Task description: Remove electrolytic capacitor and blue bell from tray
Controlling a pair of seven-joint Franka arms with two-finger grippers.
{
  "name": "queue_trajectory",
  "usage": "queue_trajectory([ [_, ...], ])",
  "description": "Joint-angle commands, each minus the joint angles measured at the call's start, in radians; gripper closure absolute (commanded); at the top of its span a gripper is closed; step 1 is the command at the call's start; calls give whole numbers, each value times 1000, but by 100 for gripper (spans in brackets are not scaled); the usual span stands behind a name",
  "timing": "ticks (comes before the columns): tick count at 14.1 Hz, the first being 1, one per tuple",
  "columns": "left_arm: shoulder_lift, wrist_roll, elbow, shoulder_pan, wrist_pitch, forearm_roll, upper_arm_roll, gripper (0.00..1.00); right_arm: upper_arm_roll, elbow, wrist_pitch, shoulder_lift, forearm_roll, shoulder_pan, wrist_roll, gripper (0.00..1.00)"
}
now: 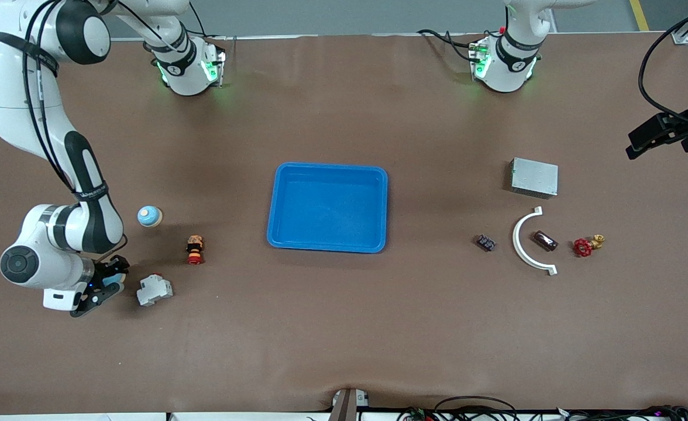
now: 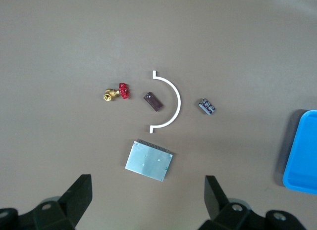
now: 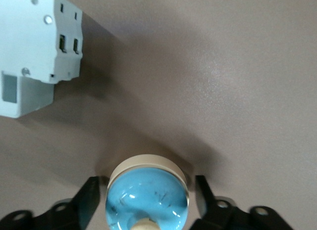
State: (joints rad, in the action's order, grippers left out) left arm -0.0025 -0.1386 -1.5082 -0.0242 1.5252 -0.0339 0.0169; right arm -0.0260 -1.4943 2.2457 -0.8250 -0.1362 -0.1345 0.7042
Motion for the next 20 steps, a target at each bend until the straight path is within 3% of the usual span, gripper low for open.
queue_trajectory([
  [1,-53,21,-55,-23,-3,20,-17,0,24,34,-67,13,1,-11,0,0],
  [5,-63,19,-63,-19,-2,20,-12,0,24,218,-462,35,110,24,-73,0],
  [8,-59,19,-63,-16,9,20,-11,0,21,204,-644,169,104,90,-332,0],
  [10,-60,19,-63,-16,7,20,-11,0,23,169,-730,251,113,102,-390,0],
  [15,-59,19,-67,-19,6,20,-6,0,23,-136,-723,548,148,121,-575,0],
  [20,-67,21,-72,-22,-11,22,-5,0,20,-597,-453,904,155,121,-641,0],
])
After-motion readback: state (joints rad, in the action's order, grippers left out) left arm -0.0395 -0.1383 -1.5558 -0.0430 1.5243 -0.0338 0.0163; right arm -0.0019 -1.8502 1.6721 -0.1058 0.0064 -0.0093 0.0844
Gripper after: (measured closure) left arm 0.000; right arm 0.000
